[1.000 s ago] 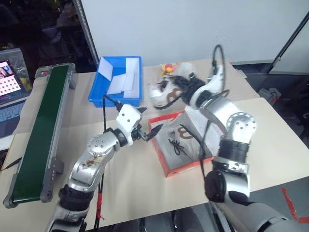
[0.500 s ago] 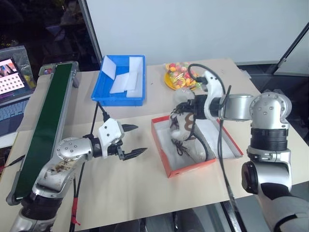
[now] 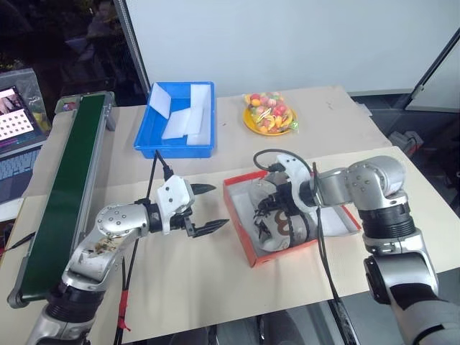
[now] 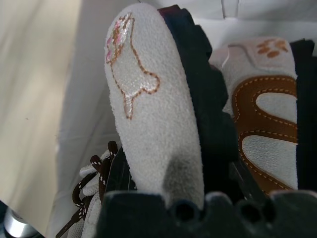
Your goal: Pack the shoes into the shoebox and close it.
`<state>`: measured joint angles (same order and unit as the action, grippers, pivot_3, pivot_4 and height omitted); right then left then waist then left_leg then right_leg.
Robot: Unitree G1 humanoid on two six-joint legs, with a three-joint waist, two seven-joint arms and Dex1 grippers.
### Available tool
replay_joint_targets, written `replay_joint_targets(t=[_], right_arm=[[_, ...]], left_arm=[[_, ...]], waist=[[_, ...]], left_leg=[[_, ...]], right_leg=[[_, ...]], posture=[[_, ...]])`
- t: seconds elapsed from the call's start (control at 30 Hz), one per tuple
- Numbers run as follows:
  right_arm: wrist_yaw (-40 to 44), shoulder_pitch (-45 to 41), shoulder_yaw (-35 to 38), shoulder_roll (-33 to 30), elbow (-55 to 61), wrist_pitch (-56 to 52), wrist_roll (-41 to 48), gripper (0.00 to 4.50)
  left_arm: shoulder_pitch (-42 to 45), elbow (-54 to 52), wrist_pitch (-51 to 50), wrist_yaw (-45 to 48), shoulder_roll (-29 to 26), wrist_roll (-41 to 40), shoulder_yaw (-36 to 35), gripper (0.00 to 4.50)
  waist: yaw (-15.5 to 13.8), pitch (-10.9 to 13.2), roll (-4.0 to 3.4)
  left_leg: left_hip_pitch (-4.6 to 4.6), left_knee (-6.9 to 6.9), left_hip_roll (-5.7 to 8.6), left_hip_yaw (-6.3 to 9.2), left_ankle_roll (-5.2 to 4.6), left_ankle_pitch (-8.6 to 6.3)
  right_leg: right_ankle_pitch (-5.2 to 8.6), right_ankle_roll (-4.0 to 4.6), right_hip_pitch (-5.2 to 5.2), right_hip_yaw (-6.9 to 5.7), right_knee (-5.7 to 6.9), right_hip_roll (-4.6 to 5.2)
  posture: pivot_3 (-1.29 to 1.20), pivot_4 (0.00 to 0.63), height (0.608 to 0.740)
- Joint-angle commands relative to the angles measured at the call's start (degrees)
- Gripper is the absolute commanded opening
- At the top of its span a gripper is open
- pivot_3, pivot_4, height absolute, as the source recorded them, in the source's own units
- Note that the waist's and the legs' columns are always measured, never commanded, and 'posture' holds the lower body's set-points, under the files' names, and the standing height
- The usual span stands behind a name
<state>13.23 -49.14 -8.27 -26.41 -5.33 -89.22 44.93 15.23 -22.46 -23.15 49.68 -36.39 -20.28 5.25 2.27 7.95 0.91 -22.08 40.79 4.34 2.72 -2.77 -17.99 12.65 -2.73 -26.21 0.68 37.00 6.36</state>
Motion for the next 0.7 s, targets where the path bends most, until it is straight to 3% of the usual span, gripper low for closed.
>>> replay_joint_targets(t=[0.03, 0.3, 0.47, 0.63, 0.7], right_arm=[[2.69, -0.28, -2.12, 2.6, -6.95, 5.84, -5.17, 0.81], [6.67, -1.75, -4.24, 8.64, -20.68, 13.39, -14.14, 0.81], [7.63, -3.05, -0.65, 10.09, -22.06, 13.95, -16.33, 2.56], [6.86, -5.84, 1.61, 10.83, -18.4, 12.6, -17.5, 4.15], [5.57, -6.98, 4.12, 10.88, -15.86, 11.23, -17.41, 4.15]], left_arm=[[-0.04, -2.14, 0.2, -0.93, 0.21, 0.21, -0.31, 4.44], [0.53, -2.34, -0.38, -1.73, 0.71, 0.13, 0.1, 4.44], [0.51, -2.23, -0.18, -1.3, 0.48, 0.11, 0.13, 4.5], [0.83, -2.2, -0.18, -1.27, 0.84, 0.08, 0.58, 4.5], [0.88, -2.02, -0.06, -1.21, 0.98, 0.09, 0.76, 4.5]], waist=[[0.03, 0.0, 0.0], [0.59, -0.26, 0.42], [0.31, -0.23, 0.38], [0.08, -0.1, 0.18], [0.03, -0.08, 0.14]], left_leg=[[0.0, 0.0, 0.0, 0.0, 0.0, 0.0], [0.61, 0.01, -0.01, -0.03, 0.03, 0.01], [1.9, -0.21, -0.13, 0.02, -0.47, -0.31], [1.88, -0.21, -0.14, 0.08, -0.31, -0.22], [1.72, -0.21, -0.13, 0.07, -0.01, -0.04]], right_leg=[[0.0, 0.0, 0.0, 0.0, 0.0, 0.0], [-0.01, 0.0, 0.5, 0.05, -0.03, -0.05], [-0.07, 0.1, 1.77, 0.07, -0.37, -0.17], [-0.16, 0.25, 1.67, 0.07, -0.24, -0.22], [-0.17, 0.25, 1.47, 0.08, -0.2, -0.19]], posture=[[0.0, 0.15, 0.724], [0.0, 0.15, 0.724], [0.0, 0.15, 0.724], [0.0, 0.15, 0.724], [0.0, 0.15, 0.724]])
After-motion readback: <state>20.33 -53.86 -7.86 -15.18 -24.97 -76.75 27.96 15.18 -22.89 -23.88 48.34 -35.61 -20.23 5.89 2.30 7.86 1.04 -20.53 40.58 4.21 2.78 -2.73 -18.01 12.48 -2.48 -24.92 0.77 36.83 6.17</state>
